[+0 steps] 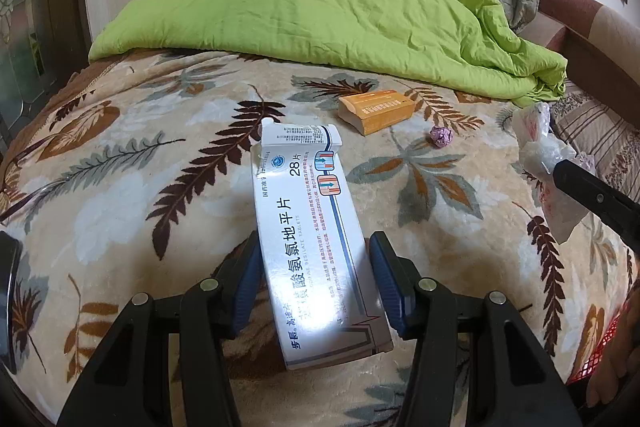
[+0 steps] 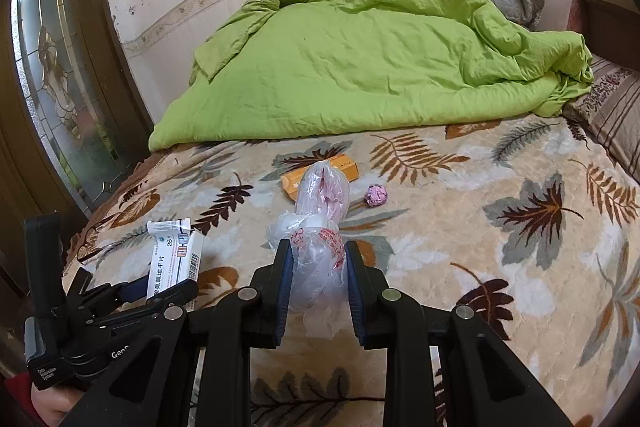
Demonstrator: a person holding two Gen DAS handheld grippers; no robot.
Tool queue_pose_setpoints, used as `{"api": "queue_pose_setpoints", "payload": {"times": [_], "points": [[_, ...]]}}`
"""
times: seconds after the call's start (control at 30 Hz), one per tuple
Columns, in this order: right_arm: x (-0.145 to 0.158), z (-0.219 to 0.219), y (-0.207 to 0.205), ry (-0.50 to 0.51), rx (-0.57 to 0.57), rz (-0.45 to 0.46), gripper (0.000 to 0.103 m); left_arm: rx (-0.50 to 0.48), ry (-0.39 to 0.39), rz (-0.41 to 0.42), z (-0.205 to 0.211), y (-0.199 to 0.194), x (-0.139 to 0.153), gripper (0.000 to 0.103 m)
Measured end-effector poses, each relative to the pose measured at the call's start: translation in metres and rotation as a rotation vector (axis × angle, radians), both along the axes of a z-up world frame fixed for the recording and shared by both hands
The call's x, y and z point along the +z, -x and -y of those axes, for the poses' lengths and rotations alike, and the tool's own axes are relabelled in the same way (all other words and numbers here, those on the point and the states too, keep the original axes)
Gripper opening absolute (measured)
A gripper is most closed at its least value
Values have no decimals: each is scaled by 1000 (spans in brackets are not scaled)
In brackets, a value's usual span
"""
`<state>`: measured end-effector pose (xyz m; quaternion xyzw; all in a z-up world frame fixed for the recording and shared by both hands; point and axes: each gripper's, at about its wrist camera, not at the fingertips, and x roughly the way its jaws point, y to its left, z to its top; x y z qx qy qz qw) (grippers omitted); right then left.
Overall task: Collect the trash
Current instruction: 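Lift the pill box with the left gripper while the right holds the bag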
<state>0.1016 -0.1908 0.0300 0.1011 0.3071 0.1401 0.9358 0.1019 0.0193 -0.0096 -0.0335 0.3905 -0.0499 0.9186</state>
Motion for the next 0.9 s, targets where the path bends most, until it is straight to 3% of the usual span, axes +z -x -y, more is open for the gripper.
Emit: {"api": "queue_pose_setpoints", "payload": {"times": [0.6,0.9], "points": [[-5,-7,-2,43,5,-15,27,-18,-116,76,20,6,3,52],[-7,-12,-6,46,16,-21,27,-19,-109,71,18,4,-1,52]]}}
